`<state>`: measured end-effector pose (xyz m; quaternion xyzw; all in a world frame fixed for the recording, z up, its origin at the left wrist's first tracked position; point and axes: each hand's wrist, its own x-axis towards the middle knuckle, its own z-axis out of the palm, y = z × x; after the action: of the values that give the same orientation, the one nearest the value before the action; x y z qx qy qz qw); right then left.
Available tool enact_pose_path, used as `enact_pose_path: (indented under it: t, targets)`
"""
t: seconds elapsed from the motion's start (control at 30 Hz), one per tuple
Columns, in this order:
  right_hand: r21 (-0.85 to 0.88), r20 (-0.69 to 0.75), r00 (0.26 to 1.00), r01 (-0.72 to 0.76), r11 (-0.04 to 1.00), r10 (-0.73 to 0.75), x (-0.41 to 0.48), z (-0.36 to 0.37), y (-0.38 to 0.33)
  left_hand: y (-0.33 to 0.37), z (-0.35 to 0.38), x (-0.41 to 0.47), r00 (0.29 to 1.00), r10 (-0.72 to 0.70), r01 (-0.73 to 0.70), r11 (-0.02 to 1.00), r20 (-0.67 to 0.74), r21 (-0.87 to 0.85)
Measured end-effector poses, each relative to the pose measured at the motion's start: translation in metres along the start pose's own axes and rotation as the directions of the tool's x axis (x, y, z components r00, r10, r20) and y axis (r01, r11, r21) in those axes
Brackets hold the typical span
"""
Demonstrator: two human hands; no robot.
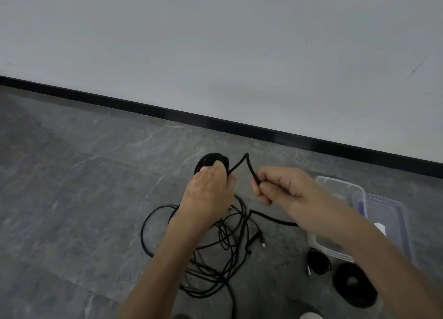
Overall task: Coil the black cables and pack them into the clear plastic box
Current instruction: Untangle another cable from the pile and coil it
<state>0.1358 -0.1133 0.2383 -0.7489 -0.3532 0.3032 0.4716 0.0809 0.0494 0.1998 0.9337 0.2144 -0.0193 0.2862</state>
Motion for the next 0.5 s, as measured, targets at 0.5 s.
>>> enact_pose_path:
  t: [0.5]
  targets:
    - [-0.104,-0.554,0.816,0.128,0.986,-0.165,0.01,-0.018,0.027,0.024,-0.014,-0.014,0.836,0.378,-0.078,0.8,0.399,-0.594]
